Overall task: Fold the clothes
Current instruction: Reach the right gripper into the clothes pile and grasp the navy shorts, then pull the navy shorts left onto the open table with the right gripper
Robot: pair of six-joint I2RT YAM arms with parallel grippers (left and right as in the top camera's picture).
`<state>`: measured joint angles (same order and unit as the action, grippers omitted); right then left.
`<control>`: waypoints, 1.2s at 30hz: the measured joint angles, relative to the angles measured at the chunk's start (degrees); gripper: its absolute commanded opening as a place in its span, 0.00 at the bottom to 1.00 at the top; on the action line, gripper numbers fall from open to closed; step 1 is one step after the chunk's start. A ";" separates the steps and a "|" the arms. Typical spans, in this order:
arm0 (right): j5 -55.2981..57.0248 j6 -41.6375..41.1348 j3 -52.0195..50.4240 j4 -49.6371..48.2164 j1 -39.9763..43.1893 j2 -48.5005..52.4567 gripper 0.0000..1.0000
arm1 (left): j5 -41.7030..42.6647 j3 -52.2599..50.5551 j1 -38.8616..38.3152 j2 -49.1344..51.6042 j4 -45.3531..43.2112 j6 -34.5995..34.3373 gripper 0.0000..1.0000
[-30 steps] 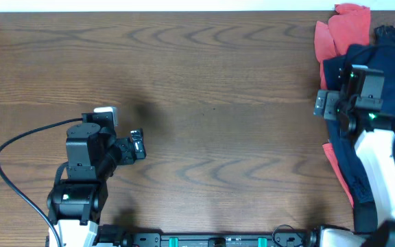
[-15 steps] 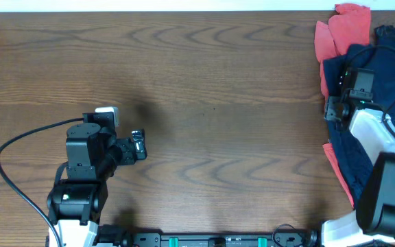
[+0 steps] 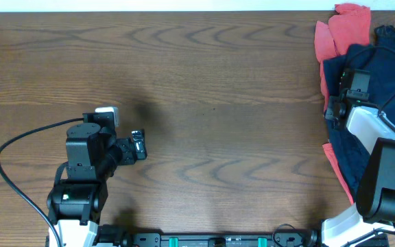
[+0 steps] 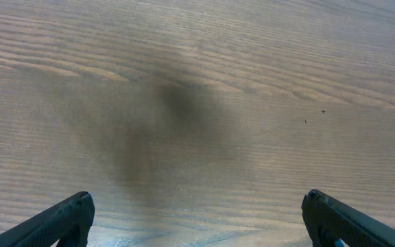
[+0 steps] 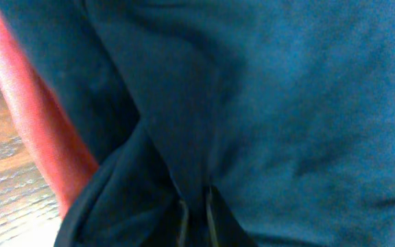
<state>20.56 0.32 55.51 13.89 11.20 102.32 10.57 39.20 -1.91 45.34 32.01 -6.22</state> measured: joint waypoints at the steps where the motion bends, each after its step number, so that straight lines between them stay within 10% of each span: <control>1: 0.35 -0.02 0.00 0.00 0.04 0.00 0.03 | 0.00 0.00 0.00 -0.02 0.00 0.00 0.98; 15: -7.98 3.96 5.62 9.22 -1.66 -14.27 0.01 | 0.00 0.00 0.00 0.00 0.00 0.00 0.98; 27: -22.67 7.69 7.19 26.21 -18.69 -19.02 0.01 | 0.00 0.00 0.00 0.00 0.00 0.00 0.98; 36: -25.07 6.49 7.04 10.97 -33.62 -12.61 0.02 | 0.02 0.04 0.00 0.00 0.13 0.00 0.98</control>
<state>-4.51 6.81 62.54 24.86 -22.41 89.71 10.59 39.24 -1.91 45.34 32.14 -6.22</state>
